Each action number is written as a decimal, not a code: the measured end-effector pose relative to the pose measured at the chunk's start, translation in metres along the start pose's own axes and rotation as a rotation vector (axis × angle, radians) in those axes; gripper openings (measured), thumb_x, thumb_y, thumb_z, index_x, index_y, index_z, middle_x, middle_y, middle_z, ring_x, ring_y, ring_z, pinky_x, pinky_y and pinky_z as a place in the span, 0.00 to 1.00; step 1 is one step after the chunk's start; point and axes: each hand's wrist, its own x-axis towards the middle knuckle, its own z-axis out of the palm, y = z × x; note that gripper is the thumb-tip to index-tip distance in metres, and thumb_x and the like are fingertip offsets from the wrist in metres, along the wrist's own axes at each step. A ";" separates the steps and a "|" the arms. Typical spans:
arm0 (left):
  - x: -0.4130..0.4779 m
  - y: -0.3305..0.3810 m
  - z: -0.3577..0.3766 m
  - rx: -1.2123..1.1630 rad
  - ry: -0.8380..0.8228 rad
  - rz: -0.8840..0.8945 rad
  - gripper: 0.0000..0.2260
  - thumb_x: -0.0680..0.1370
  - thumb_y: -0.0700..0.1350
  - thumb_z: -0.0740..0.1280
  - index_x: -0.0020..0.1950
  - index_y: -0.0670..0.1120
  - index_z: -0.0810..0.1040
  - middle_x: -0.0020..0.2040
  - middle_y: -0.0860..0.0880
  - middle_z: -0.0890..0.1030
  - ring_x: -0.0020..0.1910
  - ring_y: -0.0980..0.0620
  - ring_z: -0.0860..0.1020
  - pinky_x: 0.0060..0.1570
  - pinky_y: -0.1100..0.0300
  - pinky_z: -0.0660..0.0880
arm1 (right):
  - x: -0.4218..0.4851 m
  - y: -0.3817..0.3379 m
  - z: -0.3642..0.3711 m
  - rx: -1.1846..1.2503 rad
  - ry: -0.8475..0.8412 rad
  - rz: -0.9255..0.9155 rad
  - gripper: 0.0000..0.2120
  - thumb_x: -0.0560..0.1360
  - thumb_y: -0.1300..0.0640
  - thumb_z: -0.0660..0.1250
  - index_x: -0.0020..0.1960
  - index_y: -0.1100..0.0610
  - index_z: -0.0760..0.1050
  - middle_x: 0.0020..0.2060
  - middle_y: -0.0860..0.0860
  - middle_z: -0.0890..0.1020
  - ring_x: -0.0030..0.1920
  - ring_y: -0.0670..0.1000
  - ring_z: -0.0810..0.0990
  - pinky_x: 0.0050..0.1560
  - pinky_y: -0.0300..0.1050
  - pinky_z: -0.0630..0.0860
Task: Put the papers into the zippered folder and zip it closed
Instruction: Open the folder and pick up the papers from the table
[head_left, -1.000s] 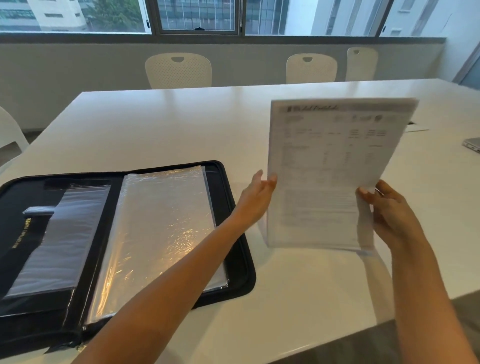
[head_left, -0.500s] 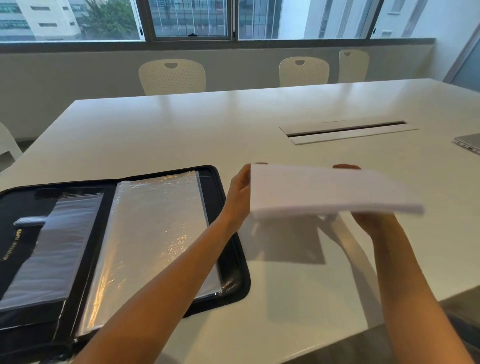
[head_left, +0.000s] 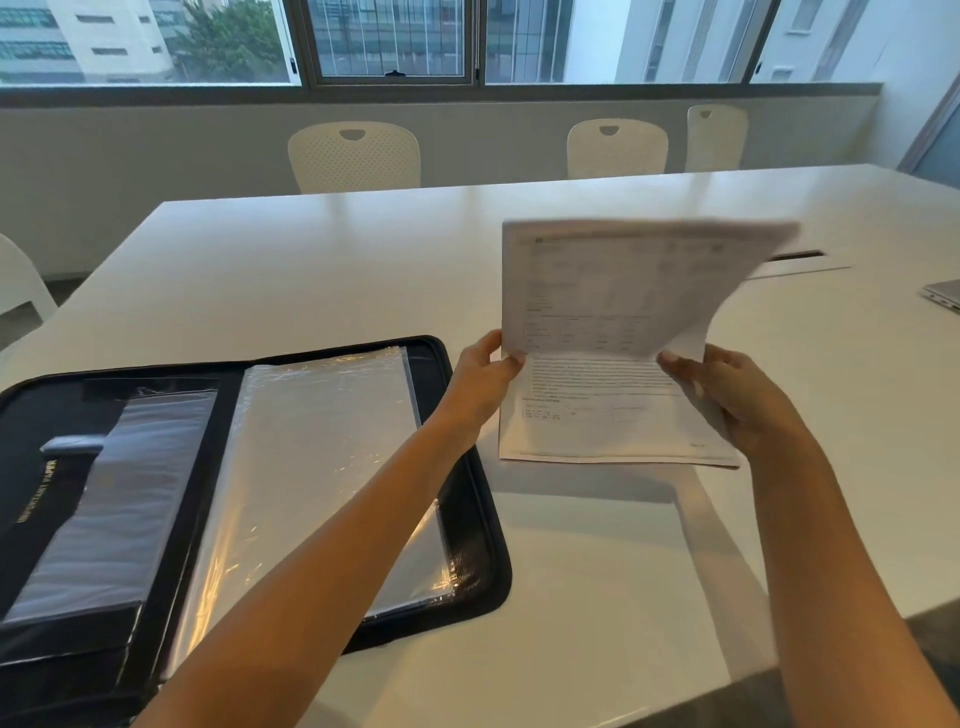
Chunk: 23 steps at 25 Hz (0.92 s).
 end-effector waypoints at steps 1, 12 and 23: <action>0.000 0.000 -0.001 -0.012 -0.006 -0.023 0.11 0.81 0.43 0.62 0.61 0.53 0.74 0.56 0.50 0.81 0.53 0.49 0.80 0.49 0.52 0.78 | -0.002 -0.003 0.002 -0.043 0.017 0.047 0.15 0.74 0.59 0.71 0.60 0.60 0.77 0.48 0.52 0.87 0.48 0.54 0.86 0.47 0.46 0.82; 0.003 -0.017 0.004 -0.459 0.244 -0.190 0.11 0.81 0.40 0.61 0.55 0.53 0.78 0.50 0.50 0.84 0.49 0.48 0.83 0.51 0.48 0.81 | -0.028 0.012 0.025 0.682 0.047 0.075 0.26 0.72 0.40 0.68 0.60 0.59 0.77 0.54 0.59 0.84 0.56 0.59 0.83 0.54 0.57 0.80; -0.020 -0.018 0.048 -0.670 0.406 -0.164 0.09 0.81 0.44 0.62 0.59 0.54 0.76 0.48 0.51 0.84 0.43 0.52 0.83 0.37 0.60 0.81 | -0.049 0.022 0.121 0.560 0.314 -0.014 0.16 0.77 0.66 0.65 0.63 0.54 0.73 0.55 0.54 0.83 0.52 0.56 0.84 0.49 0.55 0.83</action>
